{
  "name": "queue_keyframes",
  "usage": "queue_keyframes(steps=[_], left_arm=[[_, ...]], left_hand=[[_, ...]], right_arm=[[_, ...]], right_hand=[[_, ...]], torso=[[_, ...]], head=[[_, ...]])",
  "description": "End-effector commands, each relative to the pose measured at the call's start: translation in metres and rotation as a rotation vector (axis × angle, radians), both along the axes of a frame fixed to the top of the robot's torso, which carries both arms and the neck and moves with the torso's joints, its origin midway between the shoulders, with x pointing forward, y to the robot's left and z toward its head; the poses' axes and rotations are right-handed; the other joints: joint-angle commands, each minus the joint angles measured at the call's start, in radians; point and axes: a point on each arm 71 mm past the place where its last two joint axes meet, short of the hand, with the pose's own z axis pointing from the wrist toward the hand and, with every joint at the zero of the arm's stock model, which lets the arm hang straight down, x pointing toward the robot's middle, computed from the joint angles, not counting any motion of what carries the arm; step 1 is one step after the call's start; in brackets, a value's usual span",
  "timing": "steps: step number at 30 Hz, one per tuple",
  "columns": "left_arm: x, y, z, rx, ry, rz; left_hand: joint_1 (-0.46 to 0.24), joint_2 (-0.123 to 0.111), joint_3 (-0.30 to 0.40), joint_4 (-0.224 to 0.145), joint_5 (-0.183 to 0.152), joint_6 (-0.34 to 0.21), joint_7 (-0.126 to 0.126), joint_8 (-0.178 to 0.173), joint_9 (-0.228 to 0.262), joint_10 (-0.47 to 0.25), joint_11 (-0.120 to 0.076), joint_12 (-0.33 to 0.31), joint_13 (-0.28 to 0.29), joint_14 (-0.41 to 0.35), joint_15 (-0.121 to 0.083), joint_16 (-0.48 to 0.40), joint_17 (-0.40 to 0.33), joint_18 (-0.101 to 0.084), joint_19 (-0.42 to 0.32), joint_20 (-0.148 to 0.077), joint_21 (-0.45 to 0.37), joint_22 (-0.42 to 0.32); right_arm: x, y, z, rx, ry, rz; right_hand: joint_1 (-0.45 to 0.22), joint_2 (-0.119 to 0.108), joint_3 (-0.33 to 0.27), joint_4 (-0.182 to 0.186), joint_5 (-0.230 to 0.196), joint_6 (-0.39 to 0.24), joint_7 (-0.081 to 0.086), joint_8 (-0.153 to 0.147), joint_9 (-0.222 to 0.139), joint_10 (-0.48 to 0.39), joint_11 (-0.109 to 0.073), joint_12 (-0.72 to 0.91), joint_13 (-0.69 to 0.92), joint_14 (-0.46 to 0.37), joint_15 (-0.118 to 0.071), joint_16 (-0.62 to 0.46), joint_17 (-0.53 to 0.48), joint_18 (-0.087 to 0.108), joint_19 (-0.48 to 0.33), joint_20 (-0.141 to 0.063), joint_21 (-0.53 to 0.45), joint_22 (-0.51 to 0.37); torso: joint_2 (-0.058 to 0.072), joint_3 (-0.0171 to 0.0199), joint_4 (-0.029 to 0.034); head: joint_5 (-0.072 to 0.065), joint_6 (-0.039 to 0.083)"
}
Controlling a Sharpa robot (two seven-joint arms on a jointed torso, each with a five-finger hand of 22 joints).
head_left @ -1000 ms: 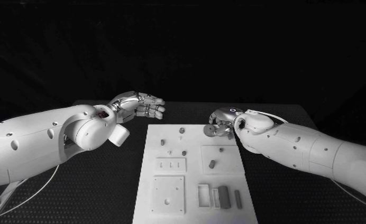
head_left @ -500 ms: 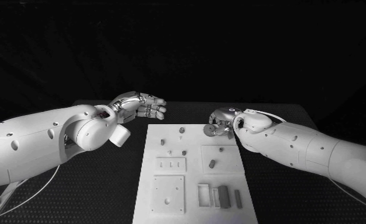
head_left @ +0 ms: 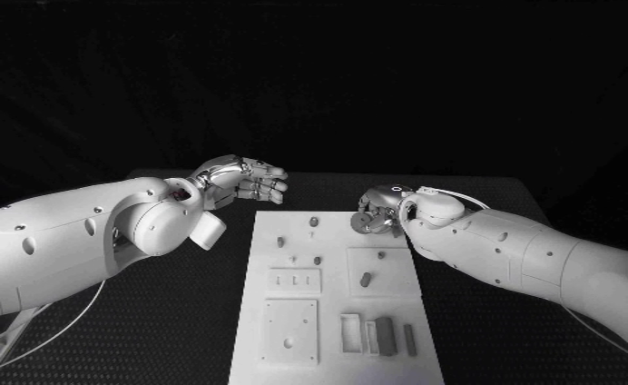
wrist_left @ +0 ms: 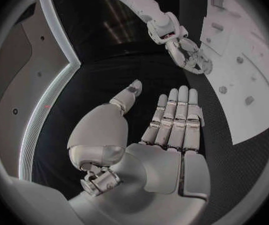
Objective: Assemble the parts on the task board
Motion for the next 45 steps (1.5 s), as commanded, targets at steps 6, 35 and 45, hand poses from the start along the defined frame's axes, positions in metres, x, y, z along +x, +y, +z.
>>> queue_keyframes(steps=[6,35,45], left_arm=[[-0.0016,-0.0038,0.0014,-0.004,-0.004,-0.019],[-0.0035,-0.0022,0.0014,0.0,-0.001,-0.019],[-0.0036,-0.0024,0.0013,0.002,-0.001,-0.019]], left_hand=[[-0.005,-0.001,-0.003,0.0,-0.004,-0.009,0.049,-0.004,-0.002,-0.006,0.003,-0.002,-0.001,-0.002,0.002,-0.006,0.001,-0.008,-0.007,-0.002,-0.004,-0.002],[-0.005,-0.002,-0.003,0.0,-0.004,-0.009,0.049,-0.003,-0.002,-0.005,0.003,-0.003,-0.001,-0.002,0.002,-0.008,0.002,-0.008,-0.008,-0.002,-0.003,-0.003],[-0.005,-0.001,-0.002,0.0,-0.004,-0.009,0.049,-0.003,-0.001,-0.005,0.003,-0.003,-0.001,-0.002,0.002,-0.008,0.002,-0.008,-0.008,-0.002,-0.003,-0.003]], right_arm=[[0.0007,0.0018,-0.0052,-0.026,0.037,0.006],[-0.0009,-0.0034,-0.0101,-0.045,0.052,0.005],[-0.0012,-0.0031,-0.0126,-0.057,0.051,0.007]], right_hand=[[-0.007,0.013,-0.007,0.002,0.001,0.018,0.013,0.005,-0.002,-0.019,0.01,0.004,-0.002,0.003,-0.002,0.005,-0.001,0.029,-0.002,-0.007,0.006,0.022],[0.003,0.023,-0.005,-0.016,0.002,0.026,0.016,0.011,-0.005,-0.022,0.013,0.007,-0.006,0.0,0.0,0.006,-0.003,0.029,-0.007,-0.009,0.008,0.022],[0.022,0.07,-0.002,-0.056,0.002,0.048,0.012,0.024,-0.005,-0.023,0.009,0.012,-0.011,-0.001,-0.003,0.01,-0.005,0.029,-0.009,-0.007,0.012,0.022]], torso=[[0.001,-0.0004,-0.0003],[0.0,0.0012,-0.0024],[0.0,0.0006,-0.002]], head=[[0.002,-0.004],[0.003,-0.009],[0.002,-0.011]])
